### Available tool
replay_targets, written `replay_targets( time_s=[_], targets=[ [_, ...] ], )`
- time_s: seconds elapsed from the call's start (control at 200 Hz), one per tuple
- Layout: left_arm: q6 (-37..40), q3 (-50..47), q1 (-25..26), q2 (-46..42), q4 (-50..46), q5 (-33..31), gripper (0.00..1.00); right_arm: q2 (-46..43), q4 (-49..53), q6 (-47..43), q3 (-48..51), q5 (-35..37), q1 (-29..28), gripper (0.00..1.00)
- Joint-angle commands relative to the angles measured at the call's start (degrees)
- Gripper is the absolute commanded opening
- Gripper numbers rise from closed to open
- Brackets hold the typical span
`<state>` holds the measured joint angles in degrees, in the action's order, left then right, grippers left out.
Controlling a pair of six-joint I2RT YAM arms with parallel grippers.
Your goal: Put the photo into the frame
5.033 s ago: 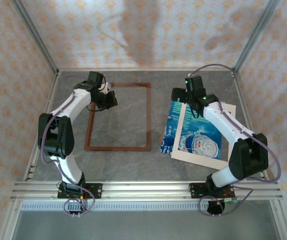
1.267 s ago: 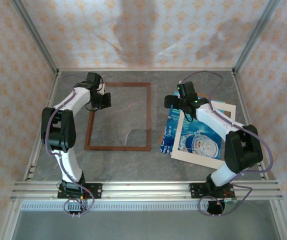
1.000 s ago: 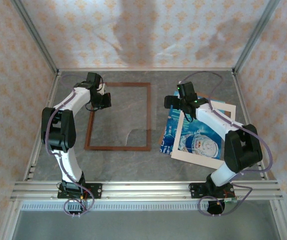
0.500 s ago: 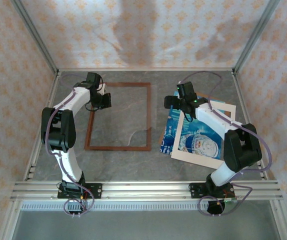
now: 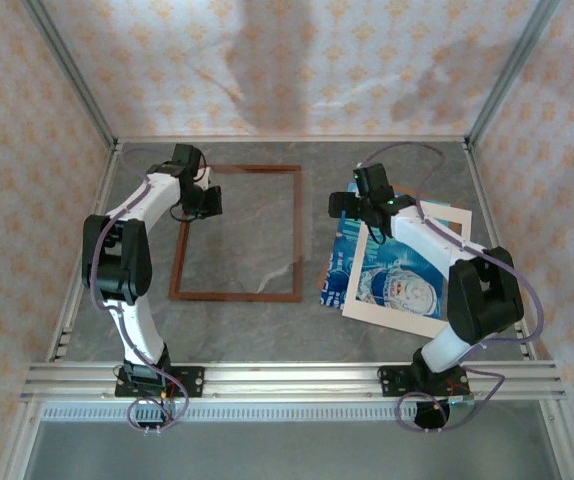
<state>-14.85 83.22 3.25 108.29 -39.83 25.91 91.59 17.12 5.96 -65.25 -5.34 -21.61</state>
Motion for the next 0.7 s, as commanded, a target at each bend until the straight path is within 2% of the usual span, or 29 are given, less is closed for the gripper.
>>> replay_targets(
  time_s=[0.0, 0.696],
  targets=[
    [1.16, 1.2, -0.52, 0.44, 0.0, -1.09, 0.0, 0.82, 1.11, -0.7, -1.8, 1.83, -0.29, 0.97],
    [1.77, -3.23, -0.76, -3.91, 3.76, -0.07, 0.0, 1.91, 1.43, -0.86, -2.67, 1.69, -0.32, 0.97]
  ],
)
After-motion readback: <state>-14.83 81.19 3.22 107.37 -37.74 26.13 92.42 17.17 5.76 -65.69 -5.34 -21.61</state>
